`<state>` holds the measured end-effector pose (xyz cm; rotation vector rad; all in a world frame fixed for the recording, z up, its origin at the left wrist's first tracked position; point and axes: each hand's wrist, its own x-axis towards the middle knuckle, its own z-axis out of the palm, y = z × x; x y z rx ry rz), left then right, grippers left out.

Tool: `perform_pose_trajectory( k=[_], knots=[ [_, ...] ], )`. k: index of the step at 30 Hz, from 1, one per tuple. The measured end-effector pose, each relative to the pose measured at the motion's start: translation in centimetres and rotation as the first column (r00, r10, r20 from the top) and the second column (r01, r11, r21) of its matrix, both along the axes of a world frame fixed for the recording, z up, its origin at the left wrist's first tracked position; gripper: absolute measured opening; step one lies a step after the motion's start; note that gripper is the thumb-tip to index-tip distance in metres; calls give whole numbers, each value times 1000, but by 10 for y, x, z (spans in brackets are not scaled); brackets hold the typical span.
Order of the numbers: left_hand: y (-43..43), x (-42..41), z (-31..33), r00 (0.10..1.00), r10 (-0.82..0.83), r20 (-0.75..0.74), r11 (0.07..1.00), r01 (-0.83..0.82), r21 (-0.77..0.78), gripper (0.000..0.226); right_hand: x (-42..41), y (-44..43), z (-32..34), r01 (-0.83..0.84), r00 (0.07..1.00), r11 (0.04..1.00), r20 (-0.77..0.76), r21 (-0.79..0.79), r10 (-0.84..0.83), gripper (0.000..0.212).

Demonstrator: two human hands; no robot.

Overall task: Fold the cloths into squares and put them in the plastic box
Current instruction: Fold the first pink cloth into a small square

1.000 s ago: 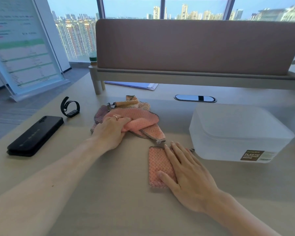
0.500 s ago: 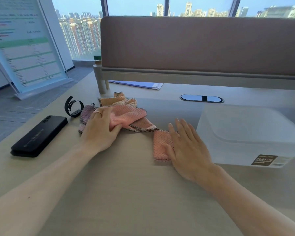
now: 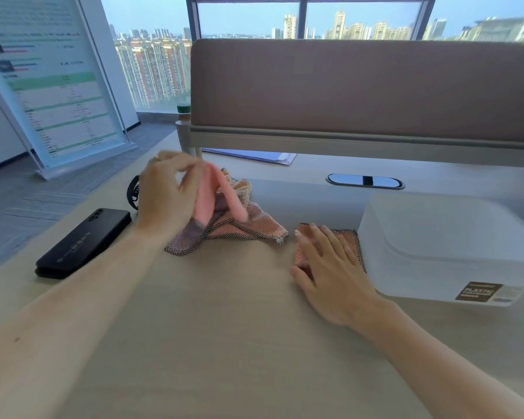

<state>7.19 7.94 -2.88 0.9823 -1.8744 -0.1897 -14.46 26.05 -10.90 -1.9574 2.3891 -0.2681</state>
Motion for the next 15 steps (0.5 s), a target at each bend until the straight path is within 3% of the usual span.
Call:
perform_pose_trajectory(
  k=[2,5,8,11,13,15],
  knots=[
    [15,-3,31,996,-61,-61,997,58,-44,22,8,5,19,-6,980,992,197,-123,31,79],
    [46,-9,71,977,-207,-41,978,208,5,26,29,4,61,1,860,953,487,-302,153,88],
    [70,-18,85,948,-316,45,929,300,217,34,55,7,92,-59,673,929,673,-365,307,99],
    [85,-23,77,928,-360,-94,808,361,466,34,64,22,95,-122,568,922,735,-368,369,111],
    [90,-22,66,917,-328,-228,645,394,655,34,61,41,89,-168,599,926,711,-339,369,130],
    [94,-19,52,907,-306,-290,469,409,783,32,58,58,80,-199,717,926,597,-320,360,133]
  ],
)
